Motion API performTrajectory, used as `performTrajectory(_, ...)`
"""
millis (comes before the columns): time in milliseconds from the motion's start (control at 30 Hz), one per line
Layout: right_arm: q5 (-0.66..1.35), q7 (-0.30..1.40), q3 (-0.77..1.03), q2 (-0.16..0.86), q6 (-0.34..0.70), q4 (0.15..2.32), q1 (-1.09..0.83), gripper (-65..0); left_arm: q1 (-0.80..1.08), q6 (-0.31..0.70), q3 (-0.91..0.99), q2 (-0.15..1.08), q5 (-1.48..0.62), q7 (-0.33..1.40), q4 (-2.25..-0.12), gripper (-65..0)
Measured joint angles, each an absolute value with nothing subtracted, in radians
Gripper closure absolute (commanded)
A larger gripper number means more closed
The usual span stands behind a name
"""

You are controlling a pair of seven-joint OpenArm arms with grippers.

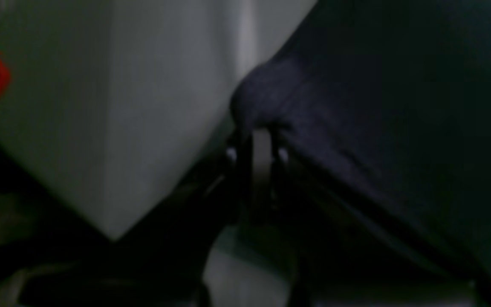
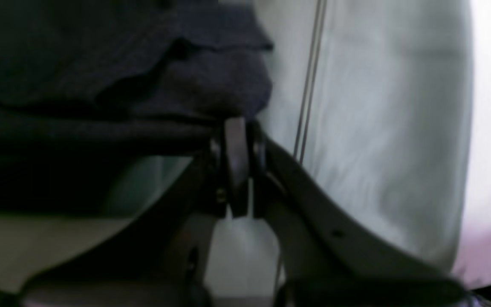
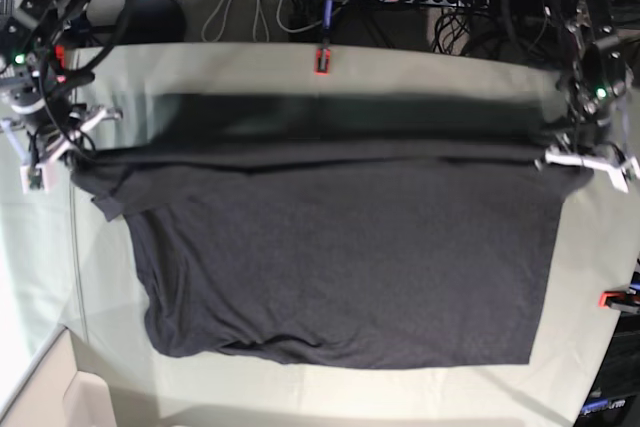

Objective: Layout the t-shirt on the table in an organized manner, then fold the t-shirt properly
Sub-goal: 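Drag the folded edge back toward the arms with both grippers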

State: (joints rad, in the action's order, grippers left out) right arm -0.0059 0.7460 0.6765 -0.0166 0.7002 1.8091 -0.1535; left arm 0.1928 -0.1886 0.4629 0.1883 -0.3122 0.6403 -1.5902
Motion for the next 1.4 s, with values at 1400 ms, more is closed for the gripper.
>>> performTrajectory(1400, 0.046, 0.894, 0.694, -0.009, 0.702, 1.876, -0.205, 0.0, 0.191, -0.187, 0.455, 0.273, -0.317, 0.844, -1.528, -0.1)
